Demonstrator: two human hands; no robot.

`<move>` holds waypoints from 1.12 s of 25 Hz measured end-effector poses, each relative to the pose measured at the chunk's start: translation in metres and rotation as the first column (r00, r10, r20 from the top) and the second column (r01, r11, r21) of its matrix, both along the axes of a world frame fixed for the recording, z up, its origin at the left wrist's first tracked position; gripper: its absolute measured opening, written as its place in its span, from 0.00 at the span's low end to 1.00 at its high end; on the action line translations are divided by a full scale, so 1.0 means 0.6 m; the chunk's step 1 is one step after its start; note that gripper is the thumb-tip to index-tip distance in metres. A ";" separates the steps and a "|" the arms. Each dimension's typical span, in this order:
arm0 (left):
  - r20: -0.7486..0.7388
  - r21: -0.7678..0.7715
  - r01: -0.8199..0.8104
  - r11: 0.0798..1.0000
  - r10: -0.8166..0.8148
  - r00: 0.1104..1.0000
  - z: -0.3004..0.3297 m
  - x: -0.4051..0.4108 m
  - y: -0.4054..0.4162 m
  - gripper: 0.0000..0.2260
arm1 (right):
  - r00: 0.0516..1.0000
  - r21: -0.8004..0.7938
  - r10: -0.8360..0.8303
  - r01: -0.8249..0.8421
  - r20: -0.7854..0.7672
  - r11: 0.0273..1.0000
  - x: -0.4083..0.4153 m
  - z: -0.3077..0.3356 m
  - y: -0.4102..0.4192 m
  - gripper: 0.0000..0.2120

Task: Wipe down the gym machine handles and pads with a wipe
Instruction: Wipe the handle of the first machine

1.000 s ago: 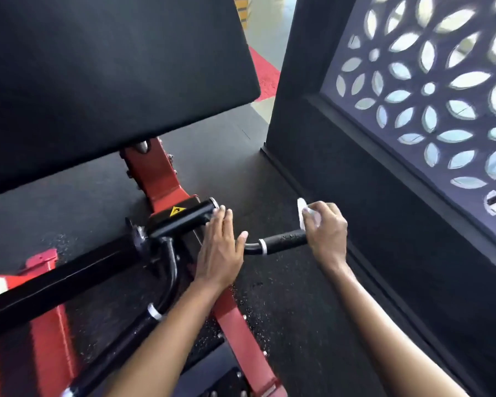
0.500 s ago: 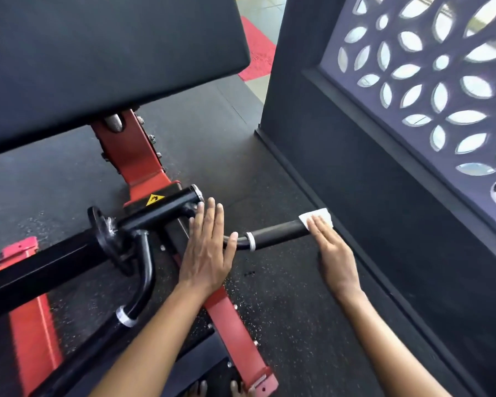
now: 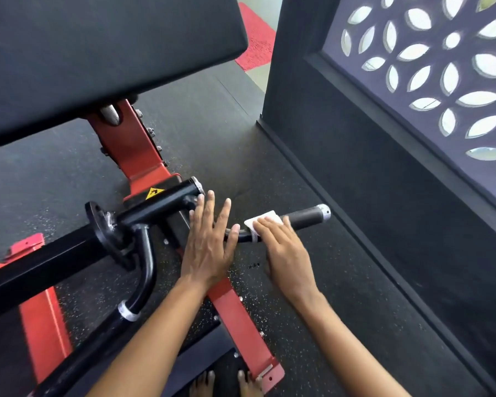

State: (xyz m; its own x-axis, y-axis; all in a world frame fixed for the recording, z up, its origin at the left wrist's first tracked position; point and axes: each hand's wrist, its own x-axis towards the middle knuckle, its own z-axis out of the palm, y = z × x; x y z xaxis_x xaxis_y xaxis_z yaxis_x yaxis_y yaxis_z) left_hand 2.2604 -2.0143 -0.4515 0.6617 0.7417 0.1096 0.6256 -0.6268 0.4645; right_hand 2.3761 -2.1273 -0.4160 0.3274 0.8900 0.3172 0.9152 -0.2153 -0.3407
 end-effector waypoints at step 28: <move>-0.161 0.242 0.260 0.935 -0.226 0.961 0.016 0.007 -0.009 0.24 | 0.964 -0.259 0.229 -0.257 -0.137 0.931 0.076 0.007 -0.006 0.24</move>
